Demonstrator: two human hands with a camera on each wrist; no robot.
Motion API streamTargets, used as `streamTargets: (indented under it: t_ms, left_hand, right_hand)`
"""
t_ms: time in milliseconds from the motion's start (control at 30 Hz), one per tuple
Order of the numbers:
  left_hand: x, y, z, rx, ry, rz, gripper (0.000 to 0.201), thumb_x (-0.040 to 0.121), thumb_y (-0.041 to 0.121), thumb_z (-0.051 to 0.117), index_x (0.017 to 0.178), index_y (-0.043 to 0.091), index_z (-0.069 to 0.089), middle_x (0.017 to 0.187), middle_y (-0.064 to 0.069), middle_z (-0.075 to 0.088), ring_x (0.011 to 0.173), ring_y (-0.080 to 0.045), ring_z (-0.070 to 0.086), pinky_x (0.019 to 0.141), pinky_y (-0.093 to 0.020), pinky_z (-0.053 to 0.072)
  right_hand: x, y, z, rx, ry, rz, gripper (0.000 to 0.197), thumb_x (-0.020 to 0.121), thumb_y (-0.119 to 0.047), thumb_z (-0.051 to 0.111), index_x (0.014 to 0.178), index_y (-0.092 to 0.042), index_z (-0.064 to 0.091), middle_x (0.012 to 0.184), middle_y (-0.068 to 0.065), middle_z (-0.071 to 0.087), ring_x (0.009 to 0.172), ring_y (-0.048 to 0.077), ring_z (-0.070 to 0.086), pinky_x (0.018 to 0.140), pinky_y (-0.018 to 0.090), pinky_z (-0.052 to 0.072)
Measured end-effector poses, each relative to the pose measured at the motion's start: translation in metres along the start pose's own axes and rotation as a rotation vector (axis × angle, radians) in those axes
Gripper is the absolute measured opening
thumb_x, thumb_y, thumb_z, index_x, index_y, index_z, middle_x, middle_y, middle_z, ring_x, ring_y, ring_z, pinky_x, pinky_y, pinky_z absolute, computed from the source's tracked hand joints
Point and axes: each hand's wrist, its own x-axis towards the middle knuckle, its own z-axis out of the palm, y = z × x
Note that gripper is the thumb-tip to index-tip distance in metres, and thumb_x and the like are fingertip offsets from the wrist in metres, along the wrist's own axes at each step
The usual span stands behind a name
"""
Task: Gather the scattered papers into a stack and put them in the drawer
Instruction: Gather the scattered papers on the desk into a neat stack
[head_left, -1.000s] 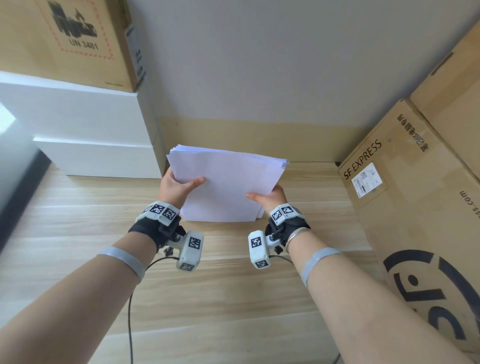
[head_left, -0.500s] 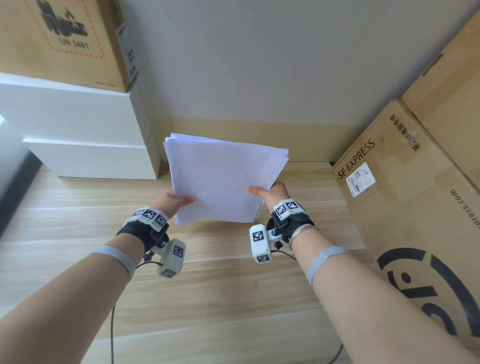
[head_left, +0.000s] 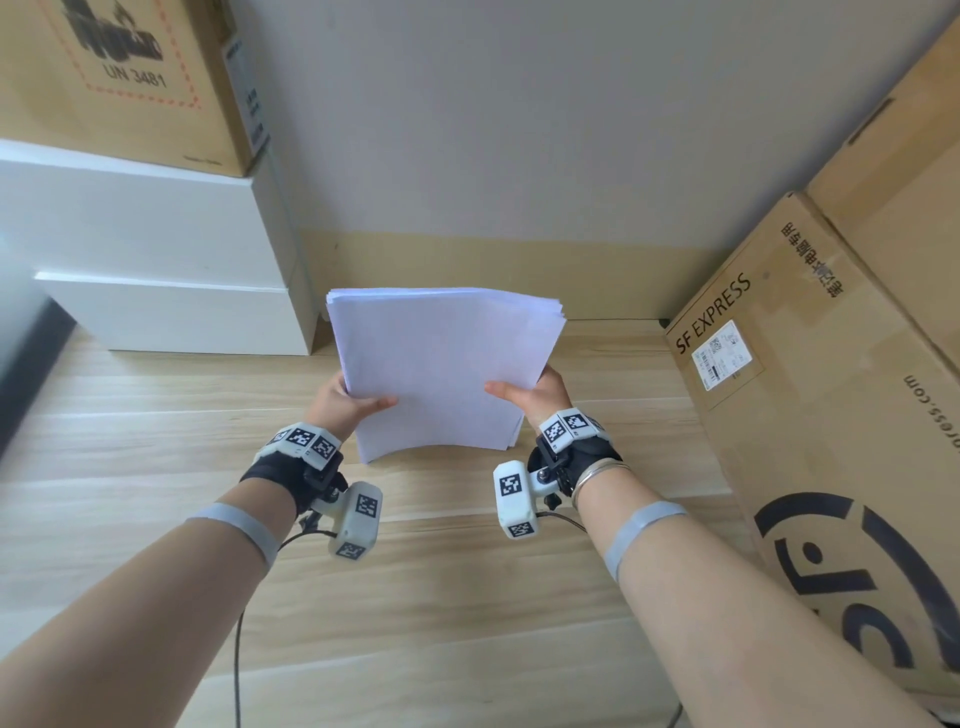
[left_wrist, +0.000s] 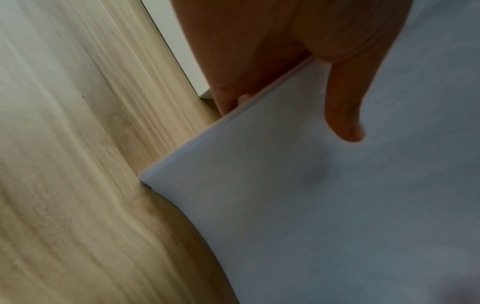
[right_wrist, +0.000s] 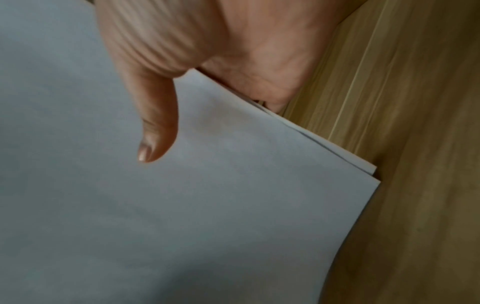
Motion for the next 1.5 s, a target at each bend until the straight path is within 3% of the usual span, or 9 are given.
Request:
streamTargets:
  t_ms: [100,200,367,700,867,1000,1167,1333,1500]
  left_hand:
    - [-0.001,0.005,0.002,-0.032,-0.028,0.016,0.056,0.039,0.028,0.082,0.091,0.025,0.06,0.096,0.001,0.065,0.096,-0.024,0.059,0.087,-0.037,0.049]
    - [0.001,0.0,-0.001,-0.059,-0.021,0.005,0.06,0.036,0.033,0.081,0.092,0.025,0.061,0.1,-0.001,0.065,0.108,-0.032,0.058,0.097,-0.047,0.047]
    - [0.0,-0.007,0.0,-0.053,-0.01,0.004,0.056,0.036,0.033,0.082,0.089,0.025,0.062,0.099,-0.005,0.066,0.111,-0.035,0.059,0.103,-0.053,0.043]
    - [0.006,-0.01,0.001,-0.082,-0.006,0.027,0.056,0.039,0.03,0.082,0.091,0.026,0.062,0.102,-0.005,0.065,0.106,-0.03,0.059,0.096,-0.046,0.047]
    - [0.006,-0.013,0.008,0.012,0.031,-0.017,0.022,0.074,0.006,0.075,0.082,0.02,0.061,0.091,-0.004,0.065,0.094,-0.025,0.058,0.086,-0.037,0.047]
    - [0.005,-0.011,0.013,0.069,0.068,0.002,0.017,0.081,0.004,0.068,0.083,0.019,0.061,0.08,0.005,0.061,0.088,-0.024,0.058,0.081,-0.034,0.048]
    - [0.005,-0.005,0.015,-0.06,0.065,0.03,0.03,0.065,0.002,0.079,0.081,0.022,0.062,0.079,0.003,0.068,0.083,-0.021,0.061,0.087,-0.041,0.049]
    - [0.008,-0.01,0.009,-0.012,-0.011,-0.028,0.056,0.035,0.03,0.08,0.087,0.024,0.06,0.091,0.001,0.064,0.096,-0.025,0.059,0.092,-0.042,0.049]
    - [0.007,-0.008,0.015,0.153,0.069,-0.028,0.024,0.078,0.007,0.072,0.099,0.011,0.06,0.099,-0.007,0.059,0.102,-0.025,0.054,0.088,-0.037,0.044]
  right_hand:
    - [0.003,-0.003,0.002,0.056,0.03,-0.018,0.039,0.071,0.007,0.074,0.106,-0.004,0.059,0.091,0.002,0.063,0.076,0.013,0.06,0.063,0.012,0.05]
    - [0.005,0.0,0.003,0.102,0.057,-0.021,0.042,0.07,0.009,0.073,0.102,-0.011,0.055,0.085,-0.004,0.063,0.075,0.009,0.061,0.064,0.016,0.051]
    - [0.001,0.02,0.001,-0.043,-0.004,0.092,0.048,0.072,0.014,0.068,0.118,0.006,0.053,0.114,0.02,0.063,0.094,0.019,0.057,0.082,0.027,0.046]
    - [0.008,0.029,0.001,-0.113,-0.058,0.12,0.054,0.073,0.013,0.068,0.122,0.0,0.05,0.124,0.018,0.06,0.105,0.024,0.058,0.092,0.029,0.045]
    - [0.009,0.03,-0.003,-0.105,0.008,0.144,0.049,0.07,0.013,0.071,0.116,0.002,0.057,0.12,0.019,0.063,0.096,0.02,0.059,0.084,0.025,0.044]
    - [0.01,0.03,-0.006,-0.233,-0.022,0.176,0.038,0.074,0.002,0.073,0.11,0.003,0.063,0.116,0.019,0.066,0.106,0.029,0.064,0.084,0.025,0.044]
    - [0.011,0.025,-0.01,-0.17,0.007,0.167,0.037,0.079,-0.003,0.07,0.114,0.002,0.059,0.118,0.02,0.064,0.11,0.034,0.061,0.084,0.035,0.048]
    - [0.008,0.033,-0.011,-0.224,-0.07,0.203,0.044,0.077,-0.007,0.073,0.118,-0.005,0.058,0.121,0.013,0.064,0.113,0.028,0.059,0.083,0.032,0.047]
    - [0.008,0.037,-0.007,-0.261,-0.075,0.191,0.042,0.08,-0.014,0.071,0.12,-0.007,0.058,0.122,0.011,0.063,0.114,0.027,0.058,0.083,0.025,0.043]
